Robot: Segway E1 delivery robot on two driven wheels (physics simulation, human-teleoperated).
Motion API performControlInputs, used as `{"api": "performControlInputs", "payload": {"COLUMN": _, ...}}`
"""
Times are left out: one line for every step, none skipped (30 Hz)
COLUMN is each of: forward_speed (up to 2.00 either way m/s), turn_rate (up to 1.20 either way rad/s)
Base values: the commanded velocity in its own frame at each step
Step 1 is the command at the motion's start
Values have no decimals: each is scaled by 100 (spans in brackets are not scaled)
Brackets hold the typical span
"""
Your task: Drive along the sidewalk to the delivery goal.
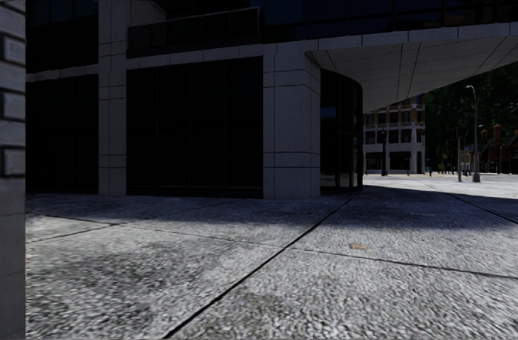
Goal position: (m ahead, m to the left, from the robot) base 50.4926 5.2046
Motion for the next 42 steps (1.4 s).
{"api": "performControlInputs", "payload": {"forward_speed": 200, "turn_rate": 56}}
{"api": "performControlInputs", "payload": {"forward_speed": 200, "turn_rate": 56}}
{"api": "performControlInputs", "payload": {"forward_speed": 200, "turn_rate": 56}}
{"api": "performControlInputs", "payload": {"forward_speed": 200, "turn_rate": 56}}
{"api": "performControlInputs", "payload": {"forward_speed": 200, "turn_rate": 56}}
{"api": "performControlInputs", "payload": {"forward_speed": 200, "turn_rate": 56}}
{"api": "performControlInputs", "payload": {"forward_speed": 200, "turn_rate": 56}}
{"api": "performControlInputs", "payload": {"forward_speed": 200, "turn_rate": 56}}
{"api": "performControlInputs", "payload": {"forward_speed": 200, "turn_rate": 56}}
{"api": "performControlInputs", "payload": {"forward_speed": 200, "turn_rate": 56}}
{"api": "performControlInputs", "payload": {"forward_speed": 200, "turn_rate": 56}}
{"api": "performControlInputs", "payload": {"forward_speed": 200, "turn_rate": 56}}
{"api": "performControlInputs", "payload": {"forward_speed": 200, "turn_rate": 56}}
{"api": "performControlInputs", "payload": {"forward_speed": 200, "turn_rate": 56}}
{"api": "performControlInputs", "payload": {"forward_speed": 200, "turn_rate": 56}}
{"api": "performControlInputs", "payload": {"forward_speed": 200, "turn_rate": 56}}
{"api": "performControlInputs", "payload": {"forward_speed": 200, "turn_rate": 56}}
{"api": "performControlInputs", "payload": {"forward_speed": 200, "turn_rate": 56}}
{"api": "performControlInputs", "payload": {"forward_speed": 200, "turn_rate": 56}}
{"api": "performControlInputs", "payload": {"forward_speed": 200, "turn_rate": 56}}
{"api": "performControlInputs", "payload": {"forward_speed": 200, "turn_rate": 56}}
{"api": "performControlInputs", "payload": {"forward_speed": 200, "turn_rate": 56}}
{"api": "performControlInputs", "payload": {"forward_speed": 200, "turn_rate": 56}}
{"api": "performControlInputs", "payload": {"forward_speed": 200, "turn_rate": 56}}
{"api": "performControlInputs", "payload": {"forward_speed": 200, "turn_rate": 56}}
{"api": "performControlInputs", "payload": {"forward_speed": 200, "turn_rate": 56}}
{"api": "performControlInputs", "payload": {"forward_speed": 200, "turn_rate": 54}}
{"api": "performControlInputs", "payload": {"forward_speed": 200, "turn_rate": 53}}
{"api": "performControlInputs", "payload": {"forward_speed": 200, "turn_rate": 53}}
{"api": "performControlInputs", "payload": {"forward_speed": 200, "turn_rate": 52}}
{"api": "performControlInputs", "payload": {"forward_speed": 200, "turn_rate": 52}}
{"api": "performControlInputs", "payload": {"forward_speed": 200, "turn_rate": 52}}
{"api": "performControlInputs", "payload": {"forward_speed": 200, "turn_rate": 52}}
{"api": "performControlInputs", "payload": {"forward_speed": 200, "turn_rate": 52}}
{"api": "performControlInputs", "payload": {"forward_speed": 200, "turn_rate": 52}}
{"api": "performControlInputs", "payload": {"forward_speed": 200, "turn_rate": 52}}
{"api": "performControlInputs", "payload": {"forward_speed": 200, "turn_rate": 52}}
{"api": "performControlInputs", "payload": {"forward_speed": 200, "turn_rate": 52}}
{"api": "performControlInputs", "payload": {"forward_speed": 200, "turn_rate": 52}}
{"api": "performControlInputs", "payload": {"forward_speed": 200, "turn_rate": 52}}
{"api": "performControlInputs", "payload": {"forward_speed": 200, "turn_rate": 52}}
{"api": "performControlInputs", "payload": {"forward_speed": 200, "turn_rate": 52}}
